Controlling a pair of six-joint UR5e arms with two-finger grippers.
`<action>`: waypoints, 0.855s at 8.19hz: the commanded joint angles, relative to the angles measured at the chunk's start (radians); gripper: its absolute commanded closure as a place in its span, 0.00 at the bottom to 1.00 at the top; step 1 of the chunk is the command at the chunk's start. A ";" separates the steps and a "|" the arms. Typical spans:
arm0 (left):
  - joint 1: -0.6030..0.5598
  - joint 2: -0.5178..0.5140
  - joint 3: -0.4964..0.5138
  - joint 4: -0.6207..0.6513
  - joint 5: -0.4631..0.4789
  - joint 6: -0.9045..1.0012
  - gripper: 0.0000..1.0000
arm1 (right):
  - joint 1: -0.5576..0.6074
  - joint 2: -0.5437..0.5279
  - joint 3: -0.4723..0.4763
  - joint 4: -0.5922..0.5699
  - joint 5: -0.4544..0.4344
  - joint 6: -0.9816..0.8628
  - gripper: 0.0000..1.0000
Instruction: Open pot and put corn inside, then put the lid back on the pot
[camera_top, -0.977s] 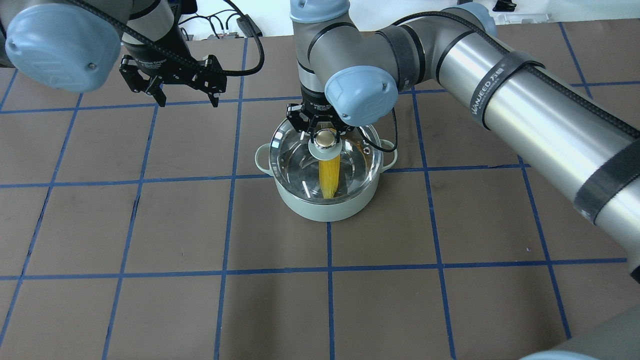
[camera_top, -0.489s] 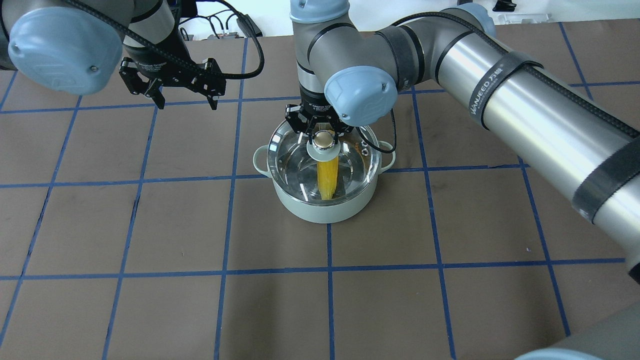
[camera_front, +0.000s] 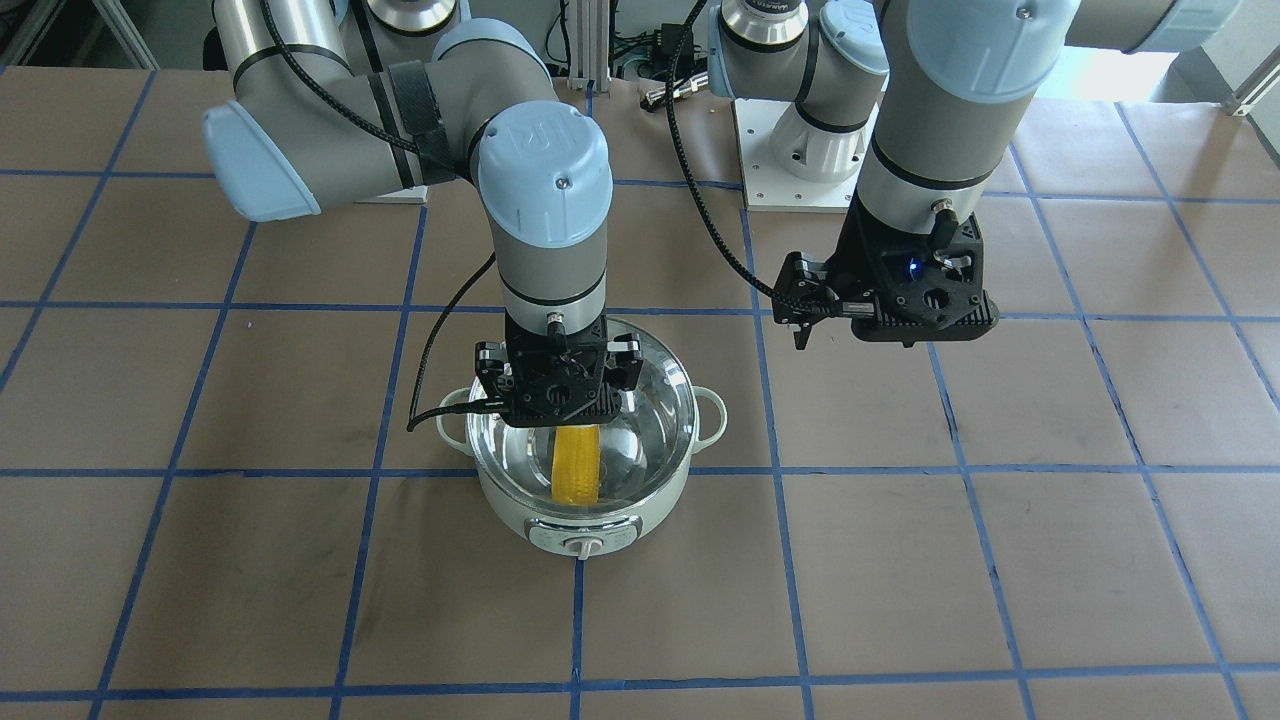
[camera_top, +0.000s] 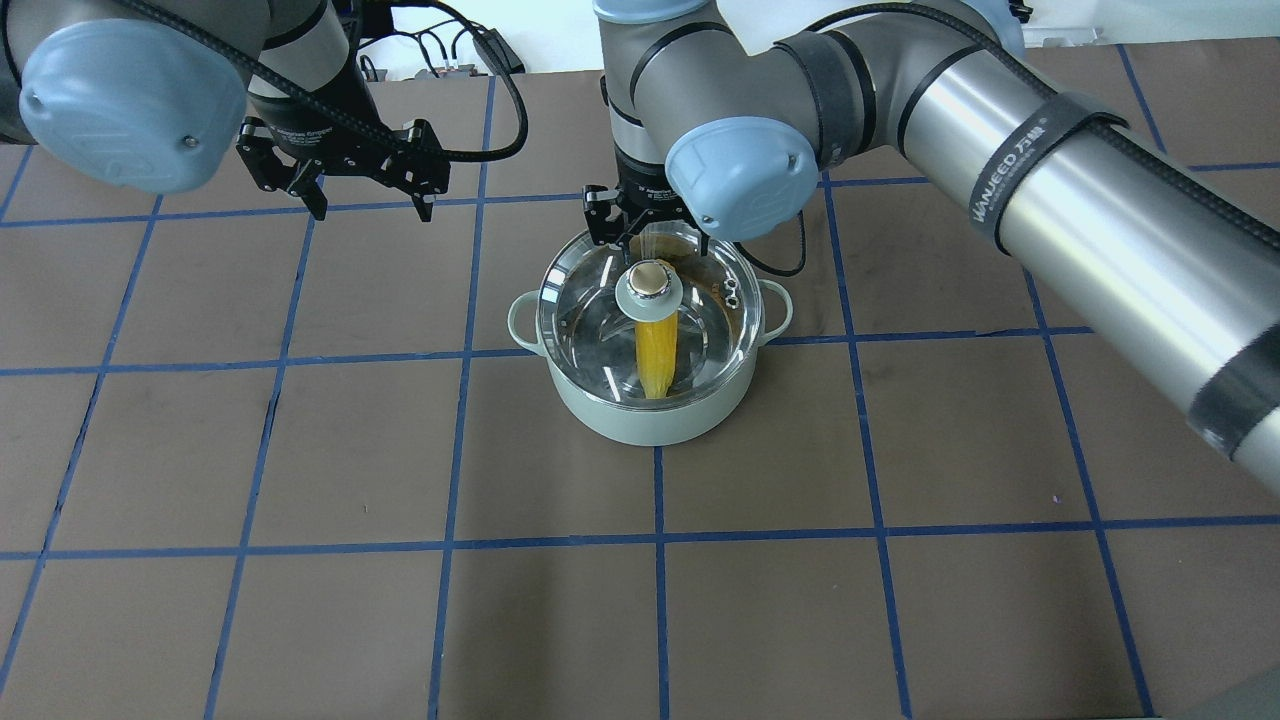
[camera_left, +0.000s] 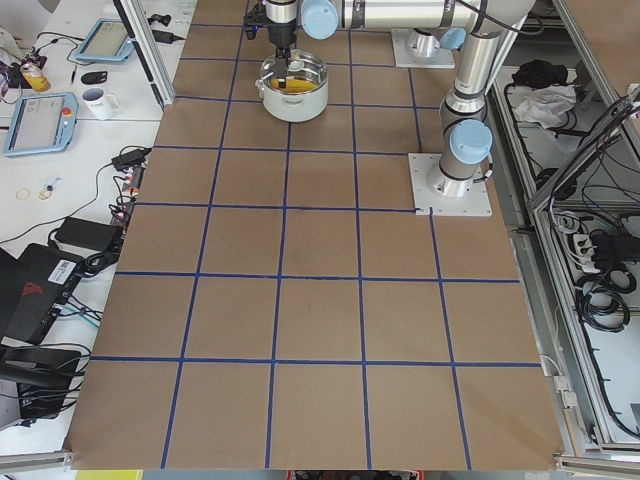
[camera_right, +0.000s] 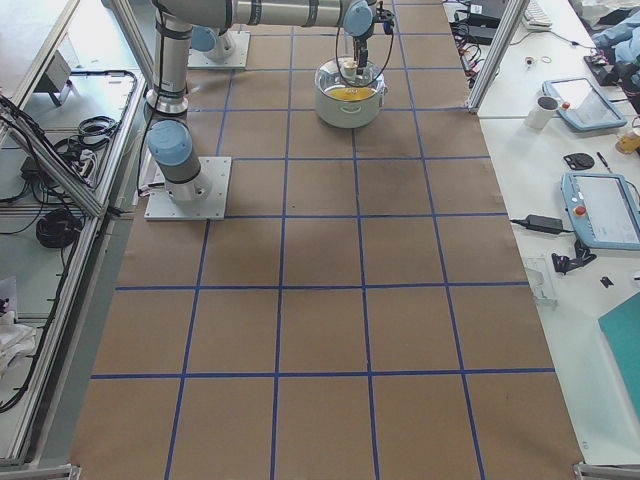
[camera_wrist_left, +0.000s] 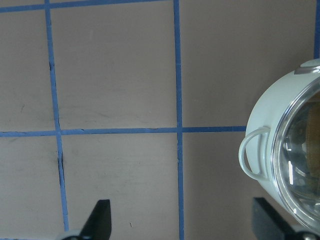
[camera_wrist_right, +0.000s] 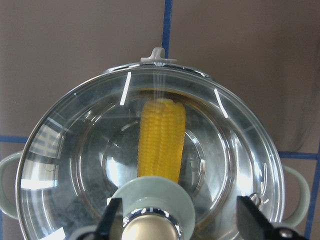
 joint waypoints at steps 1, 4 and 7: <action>-0.001 0.000 0.000 0.001 0.000 -0.003 0.00 | -0.045 -0.103 0.007 0.020 -0.002 -0.023 0.00; -0.001 0.000 0.003 0.014 -0.012 -0.011 0.00 | -0.211 -0.289 0.007 0.207 0.030 -0.074 0.00; -0.002 0.002 0.003 0.012 -0.014 -0.011 0.00 | -0.300 -0.326 0.009 0.224 0.050 -0.219 0.00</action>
